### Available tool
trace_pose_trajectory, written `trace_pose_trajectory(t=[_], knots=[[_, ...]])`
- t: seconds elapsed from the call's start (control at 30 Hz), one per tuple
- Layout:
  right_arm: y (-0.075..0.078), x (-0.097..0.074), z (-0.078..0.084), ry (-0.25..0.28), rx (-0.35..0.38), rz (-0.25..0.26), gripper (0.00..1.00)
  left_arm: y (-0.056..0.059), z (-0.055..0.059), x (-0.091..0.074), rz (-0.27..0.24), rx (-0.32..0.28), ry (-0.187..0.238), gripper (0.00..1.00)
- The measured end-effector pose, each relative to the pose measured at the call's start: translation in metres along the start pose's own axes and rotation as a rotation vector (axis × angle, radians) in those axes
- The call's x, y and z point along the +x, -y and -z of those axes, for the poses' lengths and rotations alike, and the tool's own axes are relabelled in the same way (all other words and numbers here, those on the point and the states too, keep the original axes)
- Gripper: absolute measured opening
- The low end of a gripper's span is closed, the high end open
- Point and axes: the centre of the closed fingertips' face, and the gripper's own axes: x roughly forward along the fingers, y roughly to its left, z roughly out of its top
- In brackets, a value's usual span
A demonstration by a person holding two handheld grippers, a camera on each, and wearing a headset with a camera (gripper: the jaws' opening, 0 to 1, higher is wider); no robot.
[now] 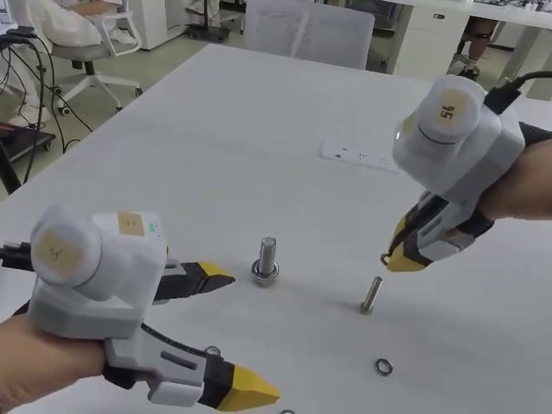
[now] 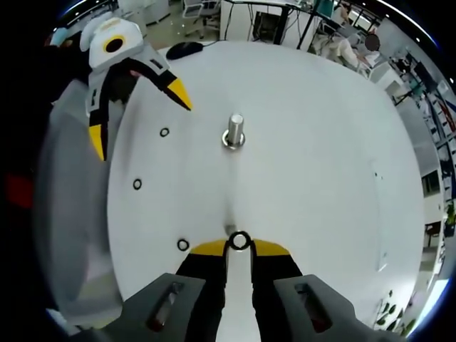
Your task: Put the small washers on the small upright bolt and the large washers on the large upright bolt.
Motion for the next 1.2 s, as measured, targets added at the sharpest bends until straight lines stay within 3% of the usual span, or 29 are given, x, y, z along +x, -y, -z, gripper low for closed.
trace_pose_trajectory(t=[0.6, 1.2], knots=[[-0.003, 0.017, 0.002, -0.005, 0.007, -0.033, 0.13, -0.002, 0.001, 0.001, 0.0, -0.005, -0.002, 0.83], [-0.007, 0.023, 0.004, -0.01, 0.014, -0.047, 0.13, -0.002, 0.003, 0.002, -0.001, -0.009, -0.001, 0.83]])
